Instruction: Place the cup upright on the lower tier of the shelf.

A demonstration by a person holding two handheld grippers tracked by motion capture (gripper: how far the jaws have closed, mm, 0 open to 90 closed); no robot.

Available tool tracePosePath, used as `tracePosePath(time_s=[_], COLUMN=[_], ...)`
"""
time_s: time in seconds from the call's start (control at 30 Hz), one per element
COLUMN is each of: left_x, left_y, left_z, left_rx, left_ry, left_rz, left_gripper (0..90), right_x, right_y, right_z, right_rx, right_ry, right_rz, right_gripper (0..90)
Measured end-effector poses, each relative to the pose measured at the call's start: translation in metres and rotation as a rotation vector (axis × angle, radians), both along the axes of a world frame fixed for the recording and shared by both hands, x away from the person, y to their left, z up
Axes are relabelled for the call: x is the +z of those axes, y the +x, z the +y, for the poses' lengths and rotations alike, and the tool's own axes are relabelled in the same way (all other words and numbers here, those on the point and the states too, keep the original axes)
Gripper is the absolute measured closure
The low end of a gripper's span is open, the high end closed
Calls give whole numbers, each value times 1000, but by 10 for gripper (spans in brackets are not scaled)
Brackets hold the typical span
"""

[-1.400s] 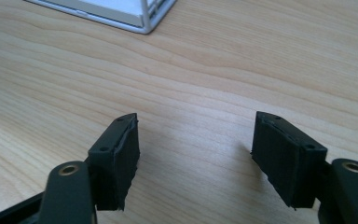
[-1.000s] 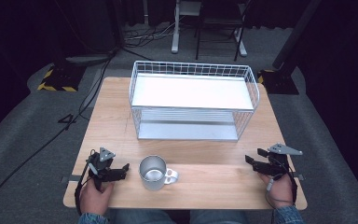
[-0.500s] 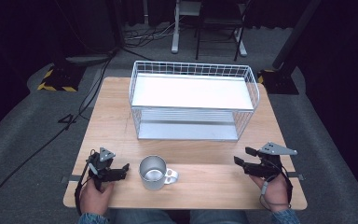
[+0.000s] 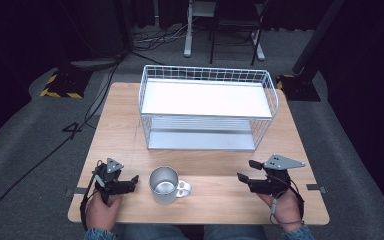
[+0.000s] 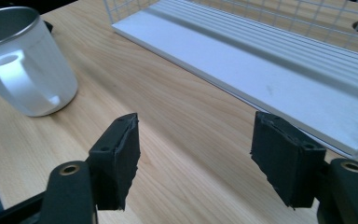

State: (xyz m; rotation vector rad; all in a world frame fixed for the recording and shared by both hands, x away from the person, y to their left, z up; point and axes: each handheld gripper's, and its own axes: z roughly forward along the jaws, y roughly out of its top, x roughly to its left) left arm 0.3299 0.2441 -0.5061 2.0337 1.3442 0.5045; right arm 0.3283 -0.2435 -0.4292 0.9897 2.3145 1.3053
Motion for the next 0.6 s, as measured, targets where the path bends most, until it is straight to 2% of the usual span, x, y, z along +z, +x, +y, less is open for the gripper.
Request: tracePosePath(time_s=[0.6], left_x=[0], left_y=[0], left_z=[0], left_rx=[-3], left_ry=[4], left_rz=[0], left_gripper=[122], right_x=[1], right_y=[-6], right_z=[41], right_rx=[129], right_ry=[-7], right_rz=[5], right_gripper=[315])
